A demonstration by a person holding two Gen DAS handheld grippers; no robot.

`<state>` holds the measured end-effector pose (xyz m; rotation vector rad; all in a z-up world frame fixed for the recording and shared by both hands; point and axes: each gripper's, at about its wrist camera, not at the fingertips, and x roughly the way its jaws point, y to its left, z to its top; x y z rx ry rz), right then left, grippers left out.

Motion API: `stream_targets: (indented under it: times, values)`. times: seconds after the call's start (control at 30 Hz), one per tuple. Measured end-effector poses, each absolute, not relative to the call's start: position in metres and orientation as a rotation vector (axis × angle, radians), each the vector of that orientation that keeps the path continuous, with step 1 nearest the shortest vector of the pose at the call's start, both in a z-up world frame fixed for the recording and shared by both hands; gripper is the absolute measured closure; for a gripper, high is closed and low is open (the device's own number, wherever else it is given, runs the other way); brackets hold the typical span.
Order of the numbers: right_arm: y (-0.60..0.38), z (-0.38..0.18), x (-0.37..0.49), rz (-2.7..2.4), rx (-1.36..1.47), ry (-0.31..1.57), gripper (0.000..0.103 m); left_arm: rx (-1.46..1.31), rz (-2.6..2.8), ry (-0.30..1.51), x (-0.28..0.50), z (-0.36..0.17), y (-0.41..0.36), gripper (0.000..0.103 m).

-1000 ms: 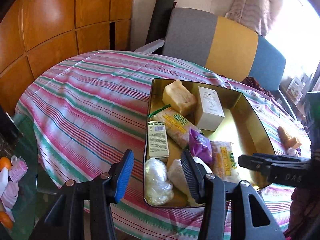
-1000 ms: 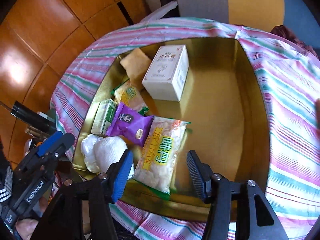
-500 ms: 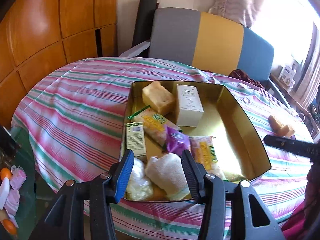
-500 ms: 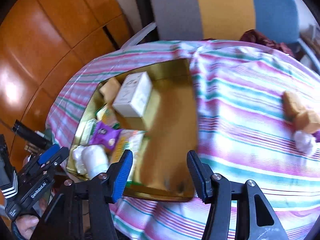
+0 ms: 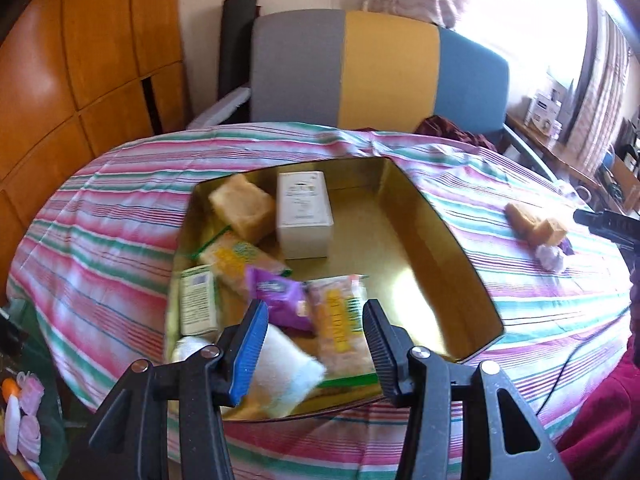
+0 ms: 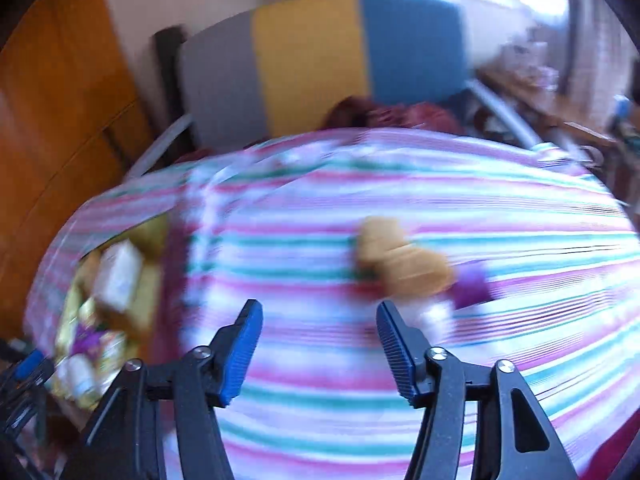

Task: Organize objects
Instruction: 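Move both tools back to the sponge cakes on the cloth, then grasp another yellow sponge cake with the left tool and lift it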

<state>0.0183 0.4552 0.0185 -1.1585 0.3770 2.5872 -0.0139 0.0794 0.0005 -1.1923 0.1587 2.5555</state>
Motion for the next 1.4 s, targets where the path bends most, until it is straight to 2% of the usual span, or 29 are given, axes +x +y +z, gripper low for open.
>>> stream_targets:
  times: [0.17,0.33,0.4,0.53,0.8,0.9,1.13,1.27,1.4]
  values:
    - [0.522,0.0,0.041,2.444,-1.034,0.476,0.036,-1.16,2.46,0.218,-0.013,0.005,0.115,0.053]
    - [0.585,-0.024,0.071,2.257,-0.97,0.867,0.036,-1.101,2.376,0.295,-0.011,0.016,0.161,0.053]
    - [0.597,-0.024,0.08,2.237,-0.926,0.94,0.036,-1.096,2.343,0.307,-0.012,0.017,0.181,0.053]
    - [0.602,-0.027,0.085,2.224,-0.923,1.015,0.036,-1.108,2.252,0.306,-0.018,0.014,0.225,0.055]
    - [0.591,-0.02,0.084,2.26,-0.904,1.025,0.035,-1.252,2.073,0.231,-0.053,-0.008,0.306,0.058]
    - [0.589,-0.021,0.085,2.266,-0.912,1.039,0.033,-1.317,1.98,0.143,-0.071,-0.018,0.337,0.058]
    - [0.591,-0.023,0.085,2.268,-0.914,1.1,0.027,-1.44,1.883,0.032,-0.112,-0.039,0.41,0.049]
    - [0.595,-0.029,0.086,2.248,-0.925,1.144,0.024,-1.478,1.867,-0.024,-0.133,-0.048,0.44,0.032]
    - [0.596,-0.034,0.084,2.238,-0.95,1.175,0.024,-1.545,1.855,-0.005,-0.149,-0.064,0.47,0.03]
